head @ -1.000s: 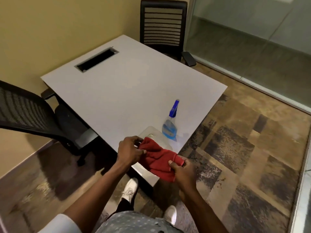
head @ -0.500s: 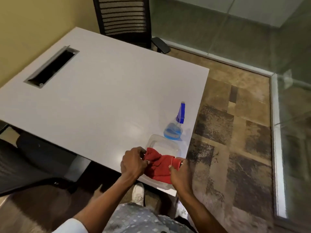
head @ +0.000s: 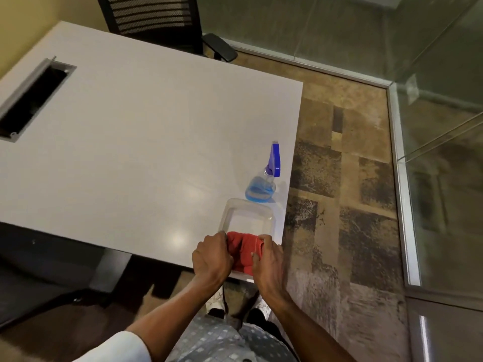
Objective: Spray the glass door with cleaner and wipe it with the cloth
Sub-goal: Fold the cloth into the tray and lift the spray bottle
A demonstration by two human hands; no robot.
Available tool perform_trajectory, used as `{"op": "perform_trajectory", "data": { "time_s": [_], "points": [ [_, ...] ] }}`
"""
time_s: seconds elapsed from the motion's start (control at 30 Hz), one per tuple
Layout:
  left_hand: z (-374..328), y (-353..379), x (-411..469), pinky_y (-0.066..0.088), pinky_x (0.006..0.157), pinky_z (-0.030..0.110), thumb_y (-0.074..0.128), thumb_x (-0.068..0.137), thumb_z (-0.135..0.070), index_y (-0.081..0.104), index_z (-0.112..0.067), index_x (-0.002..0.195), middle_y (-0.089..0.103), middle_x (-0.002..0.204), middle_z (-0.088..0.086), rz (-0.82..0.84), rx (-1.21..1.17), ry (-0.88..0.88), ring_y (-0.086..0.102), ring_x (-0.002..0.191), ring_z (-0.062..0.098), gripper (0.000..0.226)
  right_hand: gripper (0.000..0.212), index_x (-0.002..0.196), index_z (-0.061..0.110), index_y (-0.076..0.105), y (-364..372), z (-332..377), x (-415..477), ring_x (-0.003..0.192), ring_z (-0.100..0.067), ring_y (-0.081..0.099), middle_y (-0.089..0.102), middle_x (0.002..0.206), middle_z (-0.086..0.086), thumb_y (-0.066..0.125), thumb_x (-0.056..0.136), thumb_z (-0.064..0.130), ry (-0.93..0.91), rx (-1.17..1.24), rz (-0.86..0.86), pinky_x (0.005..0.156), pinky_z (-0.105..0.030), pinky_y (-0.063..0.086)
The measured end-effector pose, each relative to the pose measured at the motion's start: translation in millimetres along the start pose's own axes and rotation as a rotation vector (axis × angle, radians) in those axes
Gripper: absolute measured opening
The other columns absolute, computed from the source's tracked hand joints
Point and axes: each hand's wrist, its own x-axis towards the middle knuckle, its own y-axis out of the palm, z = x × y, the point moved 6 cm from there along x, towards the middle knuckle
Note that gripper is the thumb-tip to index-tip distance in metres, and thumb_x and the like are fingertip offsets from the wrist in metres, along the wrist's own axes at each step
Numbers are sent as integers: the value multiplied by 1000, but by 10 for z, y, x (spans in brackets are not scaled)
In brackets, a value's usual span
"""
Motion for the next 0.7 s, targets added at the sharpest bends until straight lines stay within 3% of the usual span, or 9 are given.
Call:
{"op": "perform_trajectory", "data": {
  "time_s": [0.17, 0.37, 0.53, 0.7],
  "points": [
    [-40, -8, 12, 53, 80, 40, 59, 100, -22, 66, -18, 119, 75, 111, 8, 2, 138, 82, 73, 101, 34, 20, 70, 123, 12, 68, 101, 52, -83, 101, -31, 67, 66, 115, -12, 96, 59, 9, -135, -266, 14, 69, -38, 63],
    [-99, -80, -89, 40, 68, 37, 54, 106, -19, 60, -17, 126, 67, 118, 2, -31, 331, 178, 75, 98, 29, 20, 40, 109, 13, 72, 99, 10, -172, 102, -29, 64, 63, 118, -12, 80, 71, 2, -284, -406, -95, 62, -35, 57],
    [9, -99, -81, 41, 68, 37, 61, 105, -39, 55, -18, 130, 62, 124, 1, -54, 279, 147, 74, 100, 29, 33, 22, 106, 16, 75, -164, 10, -78, 104, -24, 62, 61, 114, -5, 82, 86, 11, -228, -126, -218, 66, -34, 61],
    [147, -78, -31, 48, 75, 39, 62, 101, -59, 51, -17, 126, 66, 122, 3, -41, 205, 59, 73, 106, 31, 50, 47, 129, 19, 67, -576, 107, 387, 113, -23, 63, 61, 126, -4, 87, 87, 23, -31, 284, -282, 88, -43, 60]
  ]
}}
